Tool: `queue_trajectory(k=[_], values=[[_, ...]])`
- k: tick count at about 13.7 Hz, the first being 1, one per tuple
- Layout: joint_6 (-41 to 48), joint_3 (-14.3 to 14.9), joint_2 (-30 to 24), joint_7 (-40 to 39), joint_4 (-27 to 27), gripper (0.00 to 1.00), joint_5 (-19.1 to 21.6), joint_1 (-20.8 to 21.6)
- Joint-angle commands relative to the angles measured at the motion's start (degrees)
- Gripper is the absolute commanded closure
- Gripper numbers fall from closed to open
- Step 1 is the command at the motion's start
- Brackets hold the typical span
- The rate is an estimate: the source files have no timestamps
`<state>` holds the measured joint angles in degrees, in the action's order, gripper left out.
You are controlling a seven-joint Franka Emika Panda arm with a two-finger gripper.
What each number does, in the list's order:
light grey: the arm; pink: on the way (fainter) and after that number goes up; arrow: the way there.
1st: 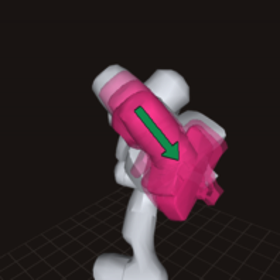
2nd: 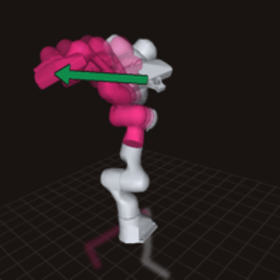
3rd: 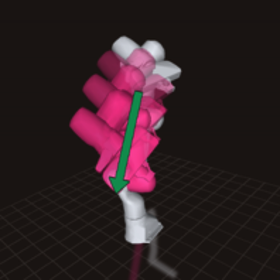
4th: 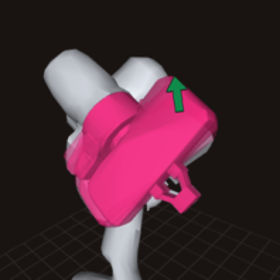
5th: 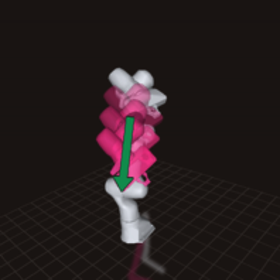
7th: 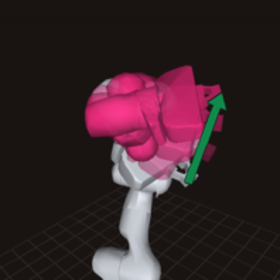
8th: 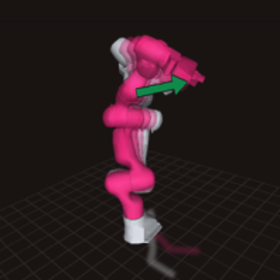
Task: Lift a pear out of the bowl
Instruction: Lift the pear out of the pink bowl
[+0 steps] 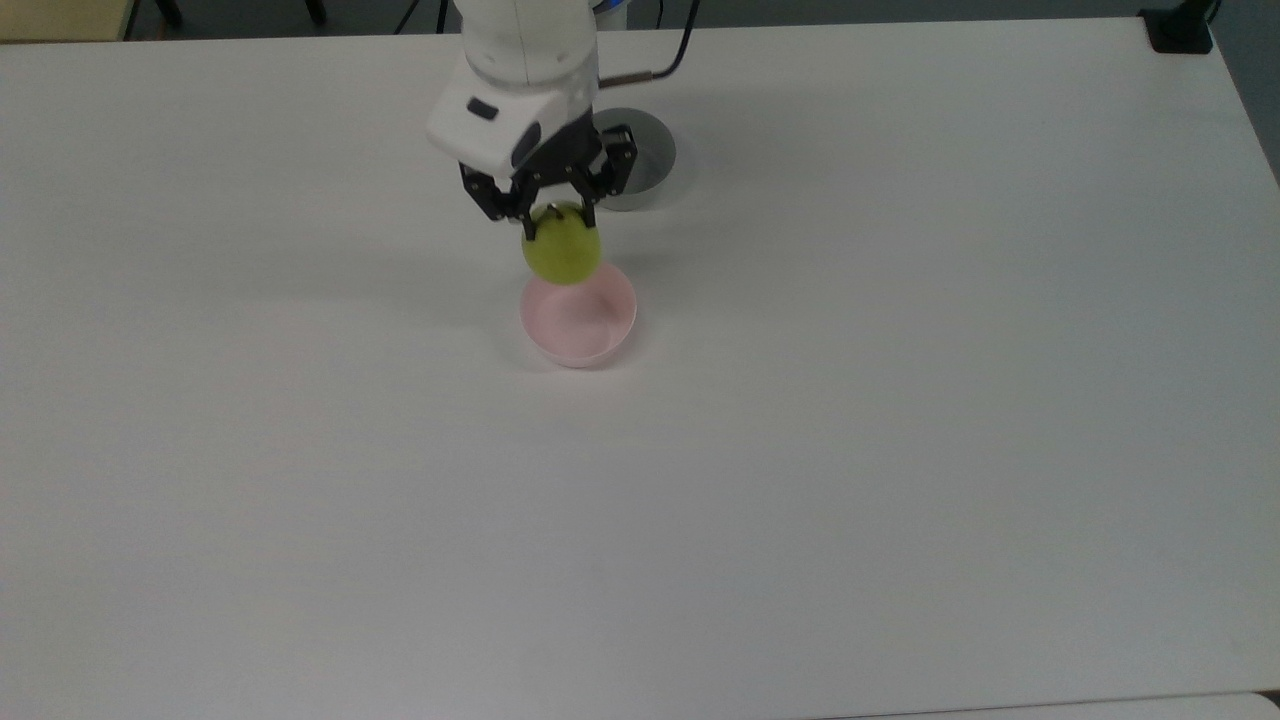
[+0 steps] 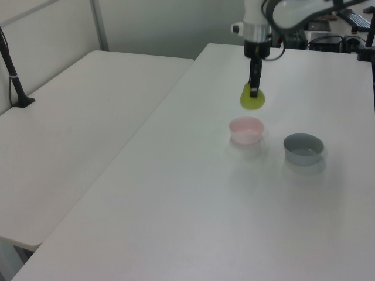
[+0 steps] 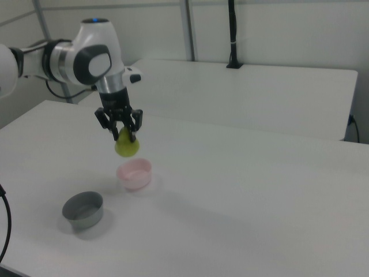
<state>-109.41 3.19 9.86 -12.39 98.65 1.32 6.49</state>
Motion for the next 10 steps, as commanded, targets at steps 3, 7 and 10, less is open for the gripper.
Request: queue_trajectory(k=[3, 7, 10], values=[[13.25, -0.29, -2.47, 0.96, -7.60, 1.00, 0.09, -2.35], [16.85, 1.02, -7.04, -8.41, -4.27, 1.00, 0.00, -5.78], [17.21, 4.97, -9.33, -18.97, -0.66, 1.00, -0.09, -7.89]])
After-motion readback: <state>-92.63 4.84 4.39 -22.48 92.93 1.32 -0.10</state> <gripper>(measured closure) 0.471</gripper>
